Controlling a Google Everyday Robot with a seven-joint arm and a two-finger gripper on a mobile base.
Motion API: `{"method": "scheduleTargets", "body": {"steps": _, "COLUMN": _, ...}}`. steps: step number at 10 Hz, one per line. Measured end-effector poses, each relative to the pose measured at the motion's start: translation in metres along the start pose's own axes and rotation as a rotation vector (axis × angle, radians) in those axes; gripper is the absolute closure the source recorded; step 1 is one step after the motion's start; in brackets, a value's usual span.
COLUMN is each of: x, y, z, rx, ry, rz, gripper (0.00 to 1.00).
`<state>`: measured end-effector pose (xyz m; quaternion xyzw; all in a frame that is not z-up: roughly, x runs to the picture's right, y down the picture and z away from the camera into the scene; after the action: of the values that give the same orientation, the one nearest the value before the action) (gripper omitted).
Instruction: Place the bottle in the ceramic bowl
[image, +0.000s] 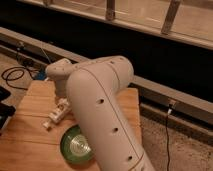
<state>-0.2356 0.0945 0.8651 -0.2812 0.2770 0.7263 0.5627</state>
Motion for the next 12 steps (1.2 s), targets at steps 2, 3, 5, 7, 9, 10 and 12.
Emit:
{"method": "scheduleTargets", "body": {"steps": 2, "x": 0.003, "y": 0.009, "z": 0.008, "rx": -0.004, "ry": 0.021, "rz": -0.008, "gripper": 0.35}}
{"method": "scheduleTargets", "body": {"steps": 3, "x": 0.005, "y": 0.015, "z": 0.016, "rx": -0.002, "ry": 0.040, "rz": -0.020, "gripper": 0.35}}
{"method": "scheduleTargets", "body": {"steps": 5, "x": 0.007, "y": 0.028, "z": 0.029, "rx": 0.012, "ry": 0.070, "rz": -0.048, "gripper": 0.35}}
{"method": "scheduleTargets", "body": {"steps": 7, "x": 0.009, "y": 0.046, "z": 0.042, "rx": 0.028, "ry": 0.099, "rz": -0.079, "gripper": 0.35}}
{"method": "scheduleTargets", "body": {"steps": 9, "x": 0.009, "y": 0.046, "z": 0.045, "rx": 0.021, "ry": 0.102, "rz": -0.097, "gripper": 0.44}}
{"method": "scheduleTargets", "body": {"steps": 10, "x": 0.009, "y": 0.044, "z": 0.041, "rx": 0.006, "ry": 0.093, "rz": -0.100, "gripper": 0.54}}
{"method": "scheduleTargets", "body": {"steps": 12, "x": 0.008, "y": 0.036, "z": 0.032, "rx": -0.030, "ry": 0.077, "rz": -0.097, "gripper": 0.74}}
